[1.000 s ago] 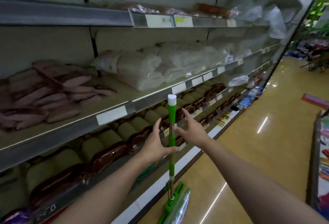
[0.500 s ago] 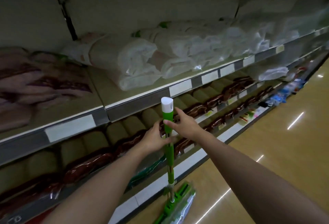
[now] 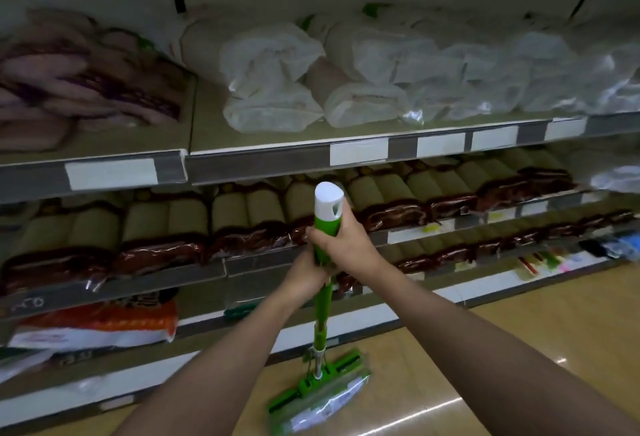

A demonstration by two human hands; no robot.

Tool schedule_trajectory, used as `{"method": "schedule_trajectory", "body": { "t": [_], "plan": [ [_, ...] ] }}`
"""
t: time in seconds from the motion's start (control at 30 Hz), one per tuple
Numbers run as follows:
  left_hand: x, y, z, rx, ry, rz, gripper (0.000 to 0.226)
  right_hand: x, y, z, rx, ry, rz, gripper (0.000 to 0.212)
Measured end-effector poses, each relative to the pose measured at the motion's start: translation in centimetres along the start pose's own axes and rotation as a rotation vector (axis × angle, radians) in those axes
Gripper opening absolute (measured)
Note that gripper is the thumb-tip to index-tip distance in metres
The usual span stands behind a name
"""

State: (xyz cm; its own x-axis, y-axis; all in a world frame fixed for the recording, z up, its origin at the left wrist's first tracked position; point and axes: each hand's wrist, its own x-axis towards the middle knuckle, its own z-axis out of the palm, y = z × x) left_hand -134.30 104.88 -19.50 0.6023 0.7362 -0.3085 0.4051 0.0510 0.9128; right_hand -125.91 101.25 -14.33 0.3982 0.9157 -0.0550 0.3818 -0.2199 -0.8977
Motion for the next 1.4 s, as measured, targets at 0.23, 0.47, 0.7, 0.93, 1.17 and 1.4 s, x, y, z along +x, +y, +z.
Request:
{"method": "schedule_trajectory", "body": {
  "t": [0.23,0.47,0.7,0.93,1.17,1.4],
  "plan": [
    [-1.1,-1.1,2.1,0.087,0.070,-0.042,0.017,-1.6,2.3,-0.4,-0.033,-0.127,-0.053,0.036],
    [-6.2,-1.0,-0.6,-0.006,0.214,-0.038,0.019,-4.2,-1.5,1.6,-0.237,-0.205,-0.258,0.039],
    [-14.4,-0.5,-6.7,-0.292,0.489,-0.093,0.014,-8.4,-9.9,6.5,-0.356,-0.356,-0.499,0.035],
    [-23.1,-0.8,-12.5,-0.250,0.604,-0.033,0.023,-13.2,-18.6,12.3,-0.321,-0.395,-0.773,0.042],
    [-32.3,-1.5,-20.1,-0.312,0.744,0.037,0.017,-17.5,-26.2,21.1,-0.204,-0.430,-0.885,0.048],
    [-41.4,-4.4,-29.3,-0.244,0.899,-0.012,0.033,-23.2,-33.6,30.9,-0.114,-0.521,-0.986,0.050]
  ]
}}
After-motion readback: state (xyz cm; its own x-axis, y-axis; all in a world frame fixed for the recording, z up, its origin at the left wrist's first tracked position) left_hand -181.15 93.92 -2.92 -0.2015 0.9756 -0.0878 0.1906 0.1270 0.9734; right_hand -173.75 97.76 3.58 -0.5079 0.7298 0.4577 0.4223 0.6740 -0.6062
